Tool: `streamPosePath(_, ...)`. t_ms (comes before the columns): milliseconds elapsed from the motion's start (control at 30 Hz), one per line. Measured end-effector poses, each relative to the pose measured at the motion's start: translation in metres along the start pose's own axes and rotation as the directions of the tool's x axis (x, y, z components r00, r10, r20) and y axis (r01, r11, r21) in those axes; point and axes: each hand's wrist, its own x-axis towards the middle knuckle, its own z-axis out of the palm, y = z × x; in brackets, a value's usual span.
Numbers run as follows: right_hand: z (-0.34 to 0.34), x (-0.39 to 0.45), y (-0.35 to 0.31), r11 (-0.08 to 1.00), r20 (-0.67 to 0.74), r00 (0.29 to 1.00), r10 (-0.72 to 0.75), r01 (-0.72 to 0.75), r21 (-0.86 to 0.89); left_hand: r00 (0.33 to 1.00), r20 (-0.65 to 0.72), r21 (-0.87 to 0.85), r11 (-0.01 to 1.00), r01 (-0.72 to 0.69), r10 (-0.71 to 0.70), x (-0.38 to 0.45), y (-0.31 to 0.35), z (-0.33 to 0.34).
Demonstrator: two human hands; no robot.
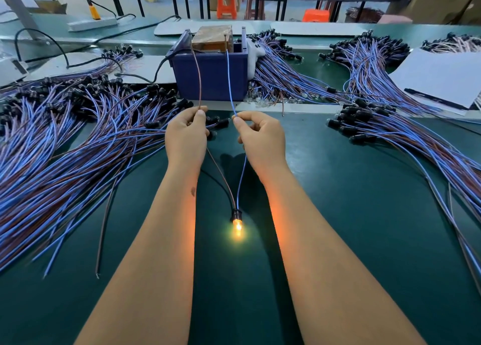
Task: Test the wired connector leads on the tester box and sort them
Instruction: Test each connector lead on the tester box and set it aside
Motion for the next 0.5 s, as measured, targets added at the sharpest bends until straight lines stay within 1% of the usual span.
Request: streamPosePath(500, -0.0003, 0.0012, 0.0005, 1.0, 0.021, 1.0, 0.009, -0.008, -0.014, 1.0, 0.007, -0.001, 1.0, -0.002, 0.002, 0.001, -0.0018, -0.0013)
